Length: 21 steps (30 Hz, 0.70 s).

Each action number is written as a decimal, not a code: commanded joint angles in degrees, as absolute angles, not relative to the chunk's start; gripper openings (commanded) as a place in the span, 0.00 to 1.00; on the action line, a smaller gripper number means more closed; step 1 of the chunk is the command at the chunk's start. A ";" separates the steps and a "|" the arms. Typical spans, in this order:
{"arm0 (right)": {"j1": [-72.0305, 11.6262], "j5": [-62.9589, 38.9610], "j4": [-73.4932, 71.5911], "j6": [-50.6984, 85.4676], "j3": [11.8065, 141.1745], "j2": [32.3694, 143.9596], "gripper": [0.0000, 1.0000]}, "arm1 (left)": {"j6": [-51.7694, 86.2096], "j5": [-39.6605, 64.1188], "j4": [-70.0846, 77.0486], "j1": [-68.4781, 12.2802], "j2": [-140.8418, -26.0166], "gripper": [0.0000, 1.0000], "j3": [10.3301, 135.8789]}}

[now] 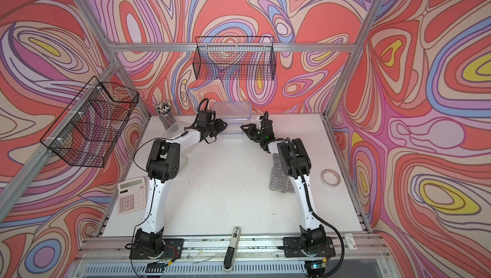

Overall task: Wipe the insides of the lunch boxes
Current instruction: Move the lunch box to the center of the board.

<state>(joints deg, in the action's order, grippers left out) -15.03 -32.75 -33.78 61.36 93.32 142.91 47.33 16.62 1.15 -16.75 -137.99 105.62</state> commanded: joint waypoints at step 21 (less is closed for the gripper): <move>-19.77 -31.97 -41.47 64.61 68.08 127.85 0.32 | 47.10 16.81 -4.73 -20.48 -123.76 0.51 85.12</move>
<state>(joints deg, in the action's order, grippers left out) -17.58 -30.79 -40.73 63.55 70.85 129.88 46.87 16.27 0.43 -18.72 -125.23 88.12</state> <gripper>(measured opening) 0.325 0.512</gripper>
